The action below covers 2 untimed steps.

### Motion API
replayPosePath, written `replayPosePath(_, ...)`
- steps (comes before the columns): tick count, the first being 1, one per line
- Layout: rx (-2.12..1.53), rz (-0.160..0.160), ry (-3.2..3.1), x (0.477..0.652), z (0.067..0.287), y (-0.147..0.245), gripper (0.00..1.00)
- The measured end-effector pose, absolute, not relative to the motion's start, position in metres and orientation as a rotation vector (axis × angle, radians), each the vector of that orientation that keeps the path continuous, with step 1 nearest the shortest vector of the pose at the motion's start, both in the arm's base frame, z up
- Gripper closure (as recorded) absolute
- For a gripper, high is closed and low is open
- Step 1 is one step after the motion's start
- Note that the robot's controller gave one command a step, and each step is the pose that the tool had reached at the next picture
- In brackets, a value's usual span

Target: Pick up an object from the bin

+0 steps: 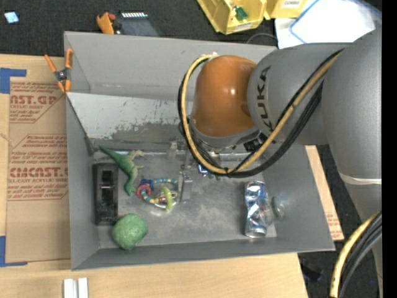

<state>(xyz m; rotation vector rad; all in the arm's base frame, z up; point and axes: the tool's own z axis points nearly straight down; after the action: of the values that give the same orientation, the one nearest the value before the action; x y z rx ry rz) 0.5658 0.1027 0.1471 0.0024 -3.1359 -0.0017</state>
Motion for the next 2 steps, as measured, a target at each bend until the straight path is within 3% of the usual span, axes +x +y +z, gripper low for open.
replayPosePath(1,0.001,-0.003,-3.143,0.568,0.151,0.102,0.0)
replayPosePath(2,0.05,-0.004,-3.145,0.549,0.072,0.108,0.0)
